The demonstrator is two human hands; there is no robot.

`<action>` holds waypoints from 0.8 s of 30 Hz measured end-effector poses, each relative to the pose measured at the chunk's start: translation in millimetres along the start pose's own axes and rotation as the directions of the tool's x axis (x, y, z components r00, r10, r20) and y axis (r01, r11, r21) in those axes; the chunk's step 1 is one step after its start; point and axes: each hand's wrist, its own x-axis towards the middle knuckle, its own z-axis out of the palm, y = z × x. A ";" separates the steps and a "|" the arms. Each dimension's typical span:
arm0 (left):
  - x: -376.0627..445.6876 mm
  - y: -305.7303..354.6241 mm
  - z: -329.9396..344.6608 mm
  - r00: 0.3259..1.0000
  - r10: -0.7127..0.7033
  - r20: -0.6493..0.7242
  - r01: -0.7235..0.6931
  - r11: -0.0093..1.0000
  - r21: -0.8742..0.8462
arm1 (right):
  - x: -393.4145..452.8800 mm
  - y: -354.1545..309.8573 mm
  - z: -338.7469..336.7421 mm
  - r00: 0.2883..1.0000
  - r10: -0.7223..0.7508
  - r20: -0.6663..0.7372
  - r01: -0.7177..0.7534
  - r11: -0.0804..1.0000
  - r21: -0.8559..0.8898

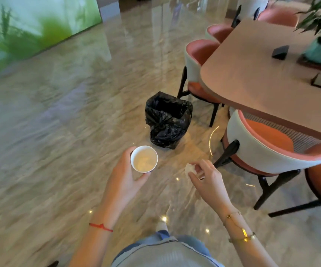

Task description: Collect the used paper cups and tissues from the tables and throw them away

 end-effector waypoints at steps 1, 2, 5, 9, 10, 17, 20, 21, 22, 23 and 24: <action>24.0 -0.7 4.0 1.000 0.010 0.012 -0.010 1.000 0.017 | 21.5 2.2 -1.3 1.000 0.012 -0.006 -0.012 1.000 -0.002; 46.0 -1.2 7.7 1.000 0.013 0.027 -0.014 0.999 0.031 | 41.6 4.6 -2.4 1.000 0.027 -0.011 -0.027 1.000 0.001; 106.2 -2.8 20.5 0.998 0.023 0.054 -0.024 0.999 0.031 | 98.6 14.0 -2.8 0.998 0.061 -0.016 -0.061 0.998 0.008; 183.3 -11.9 48.0 0.998 0.027 0.065 -0.030 0.998 0.047 | 175.9 37.0 4.0 0.995 0.098 -0.005 -0.098 0.995 0.007; 203.1 -15.4 56.1 0.998 0.028 0.065 -0.031 0.999 0.042 | 195.9 44.3 6.1 0.995 0.100 -0.005 -0.100 0.995 0.004; 346.6 -31.0 105.2 0.999 -0.009 0.045 0.008 1.000 0.020 | 350.1 90.0 10.3 0.993 0.113 0.041 -0.114 0.993 0.010; 408.2 -35.3 123.1 0.999 -0.039 0.036 0.039 0.999 0.009 | 421.5 106.5 10.7 0.992 0.098 0.083 -0.098 0.995 -0.002; 427.7 -37.6 128.9 0.998 -0.052 0.033 0.052 0.999 0.005 | 444.3 111.3 12.0 0.991 0.093 0.096 -0.092 0.996 -0.013; 446.1 -39.8 134.9 0.998 -0.061 0.031 0.062 0.998 -0.007 | 465.5 115.5 13.5 0.990 0.091 0.111 -0.088 0.996 -0.027; 463.9 -41.9 140.8 0.998 -0.062 0.030 0.063 0.998 -0.021 | 486.2 119.5 15.6 0.988 0.090 0.128 -0.086 0.996 -0.039; 481.4 -44.3 146.3 0.998 -0.059 0.029 0.059 0.998 -0.027 | 506.3 123.3 18.4 0.985 0.091 0.147 -0.084 0.995 -0.053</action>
